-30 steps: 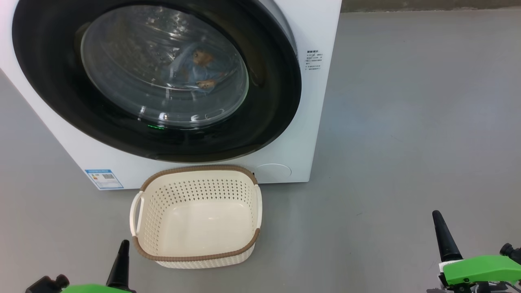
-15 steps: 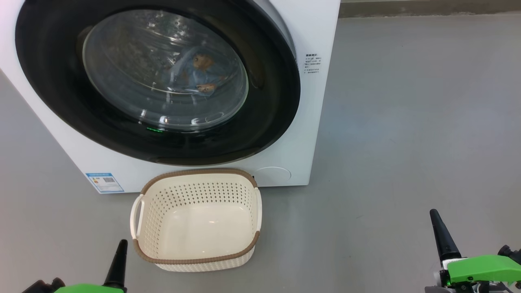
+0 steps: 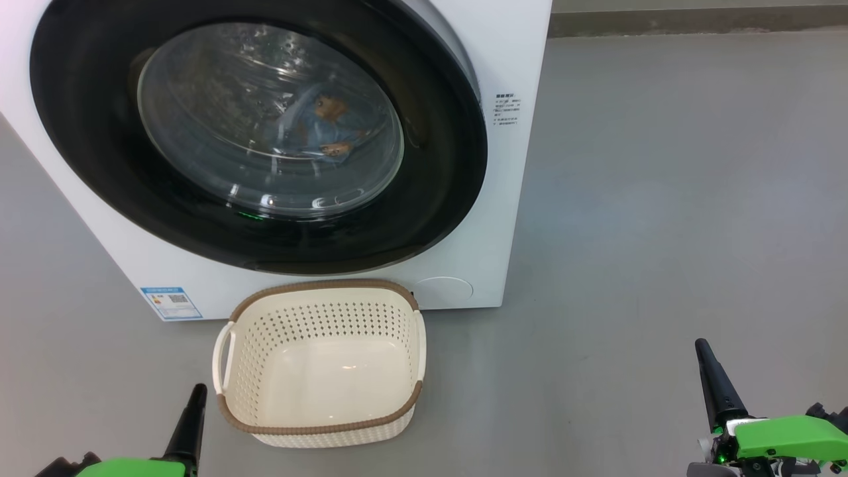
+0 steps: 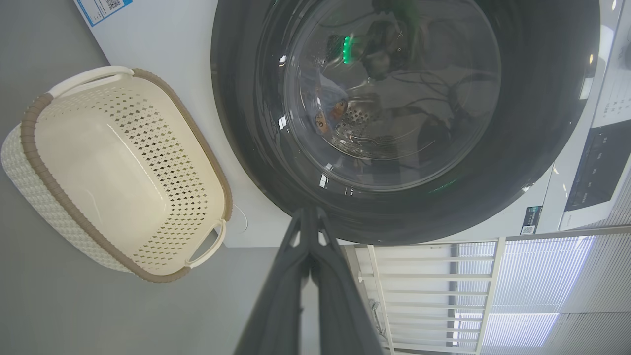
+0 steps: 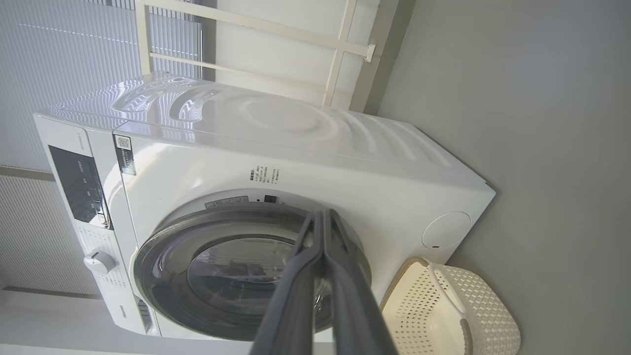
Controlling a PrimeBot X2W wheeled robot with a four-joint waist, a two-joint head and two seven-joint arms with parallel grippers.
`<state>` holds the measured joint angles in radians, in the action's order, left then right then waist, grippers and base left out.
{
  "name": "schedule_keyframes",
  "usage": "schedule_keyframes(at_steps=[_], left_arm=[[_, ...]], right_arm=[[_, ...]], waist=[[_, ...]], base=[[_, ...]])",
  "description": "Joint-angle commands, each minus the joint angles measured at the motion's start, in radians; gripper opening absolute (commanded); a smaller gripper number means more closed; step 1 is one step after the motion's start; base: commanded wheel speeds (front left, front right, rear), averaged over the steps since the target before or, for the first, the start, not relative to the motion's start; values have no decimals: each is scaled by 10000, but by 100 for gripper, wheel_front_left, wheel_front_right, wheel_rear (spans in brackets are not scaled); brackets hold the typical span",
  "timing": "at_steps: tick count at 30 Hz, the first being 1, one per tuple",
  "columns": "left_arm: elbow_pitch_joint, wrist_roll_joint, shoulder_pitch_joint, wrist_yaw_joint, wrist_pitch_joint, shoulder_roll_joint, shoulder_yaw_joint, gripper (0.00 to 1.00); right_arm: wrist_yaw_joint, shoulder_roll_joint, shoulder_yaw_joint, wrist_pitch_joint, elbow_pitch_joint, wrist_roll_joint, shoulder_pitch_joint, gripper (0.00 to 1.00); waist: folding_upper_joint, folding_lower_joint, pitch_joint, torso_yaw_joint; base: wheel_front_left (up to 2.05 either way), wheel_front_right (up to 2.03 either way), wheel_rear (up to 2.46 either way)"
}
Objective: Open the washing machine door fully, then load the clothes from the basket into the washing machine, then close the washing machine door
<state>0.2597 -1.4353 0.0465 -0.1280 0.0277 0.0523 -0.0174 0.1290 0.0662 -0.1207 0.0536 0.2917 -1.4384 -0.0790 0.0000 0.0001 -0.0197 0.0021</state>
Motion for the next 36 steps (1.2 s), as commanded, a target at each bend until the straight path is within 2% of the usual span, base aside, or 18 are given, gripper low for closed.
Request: schedule_keyframes(at_steps=[1, 17, 36], left_arm=[[-178, -353, 464, -25, 90, 239, -370, 0], [-162, -2035, 585, -27, 564, 242, -601, 0], [-158, -1975, 591, -27, 622, 191, -673, 0]], right_arm=[[16, 16, 111, 143, -327, -266, -265, 0], [17, -160, 58, 605, -470, -1692, -289, 0], [17, -160, 61, 603, -470, -1695, -289, 0]], waist=[[0, 0, 16, -2], [0, 0, 166, -20], [0, 0, 166, -20]], base=[[0, 0, 0], [0, 0, 0], [0, 0, 0]])
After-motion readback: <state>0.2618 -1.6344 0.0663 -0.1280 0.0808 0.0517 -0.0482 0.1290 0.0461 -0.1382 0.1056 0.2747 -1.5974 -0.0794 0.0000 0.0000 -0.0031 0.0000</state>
